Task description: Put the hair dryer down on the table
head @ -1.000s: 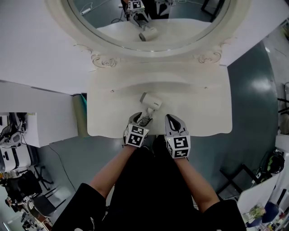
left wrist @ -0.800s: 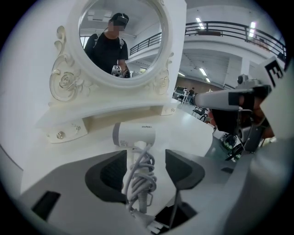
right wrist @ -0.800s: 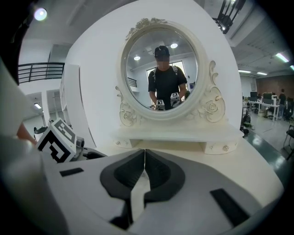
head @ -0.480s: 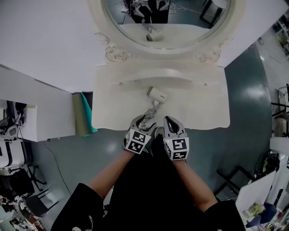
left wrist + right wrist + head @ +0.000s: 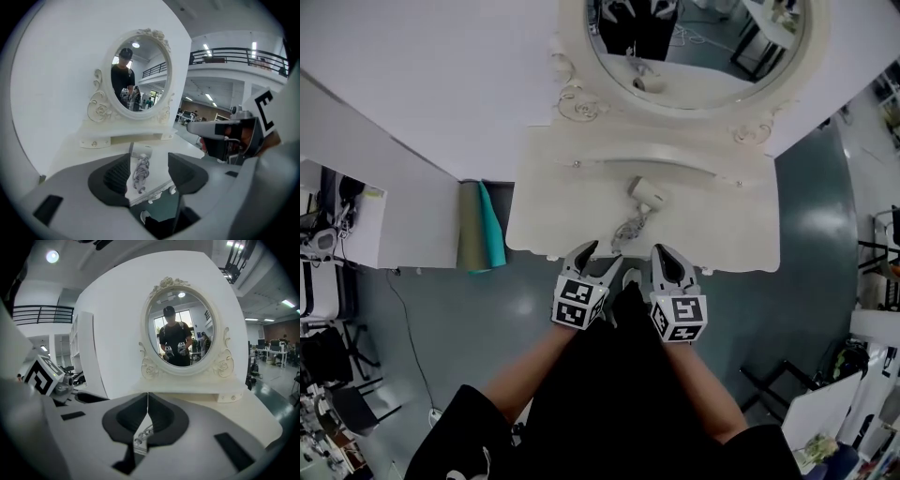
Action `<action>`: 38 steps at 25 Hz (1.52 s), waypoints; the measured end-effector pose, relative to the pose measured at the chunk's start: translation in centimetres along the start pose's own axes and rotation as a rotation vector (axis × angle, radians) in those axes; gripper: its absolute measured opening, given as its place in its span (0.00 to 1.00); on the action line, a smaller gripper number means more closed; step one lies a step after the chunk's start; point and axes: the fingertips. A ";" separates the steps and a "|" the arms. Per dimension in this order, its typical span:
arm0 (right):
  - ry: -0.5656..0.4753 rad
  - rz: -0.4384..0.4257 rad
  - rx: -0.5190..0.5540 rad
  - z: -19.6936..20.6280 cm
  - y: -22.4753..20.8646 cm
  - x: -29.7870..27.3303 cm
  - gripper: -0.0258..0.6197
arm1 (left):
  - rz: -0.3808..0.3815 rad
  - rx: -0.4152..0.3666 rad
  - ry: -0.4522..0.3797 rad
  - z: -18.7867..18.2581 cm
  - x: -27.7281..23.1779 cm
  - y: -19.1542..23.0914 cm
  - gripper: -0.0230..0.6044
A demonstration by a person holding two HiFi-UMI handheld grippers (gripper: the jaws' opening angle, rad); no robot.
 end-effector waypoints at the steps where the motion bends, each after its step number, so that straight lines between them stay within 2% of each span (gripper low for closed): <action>1: 0.001 -0.003 0.001 0.0 0.4 0.3 0.07 | -0.006 0.005 -0.019 -0.4 0.7 0.0 0.45; 7: -0.012 -0.043 0.039 -0.8 2.9 2.1 0.07 | -0.020 0.022 -0.113 -2.1 4.2 -1.3 0.41; 12: -0.058 -0.043 0.056 -2.6 3.7 3.3 0.07 | 0.008 0.058 -0.212 -4.3 6.2 -2.7 0.33; 14: -0.076 -0.047 0.055 -3.5 4.1 3.9 0.07 | -0.024 0.021 -0.246 -5.5 7.3 -2.8 0.27; 17: -0.094 -0.055 0.045 -4.3 4.8 4.2 0.07 | -0.134 -0.121 -0.287 -7.1 8.9 -2.3 0.17; 18: -0.098 -0.057 0.040 -4.5 5.0 4.4 0.07 | -0.156 -0.147 -0.298 -7.5 9.4 -2.2 0.13; 21: -0.111 -0.062 0.044 -4.8 5.5 4.8 0.07 | -0.170 -0.117 -0.345 -8.5 10.3 -2.1 0.09; 25: -0.130 -0.054 0.065 -5.2 5.4 5.0 0.07 | -0.168 -0.101 -0.373 -9.4 10.3 -3.1 0.07; 28: -0.145 -0.042 0.074 -5.7 4.9 5.1 0.07 | -0.157 -0.134 -0.396 -10.3 10.0 -4.4 0.06; 38: -0.167 -0.050 0.105 -7.0 4.6 4.5 0.07 | -0.121 -0.187 -0.381 -11.3 7.9 -5.8 0.06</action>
Point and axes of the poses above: the fingertips, and each gripper's own axes: x backward along the fingers, y to its left, z out of its underside, and after that the axes turned 12 degrees about z, right-handed
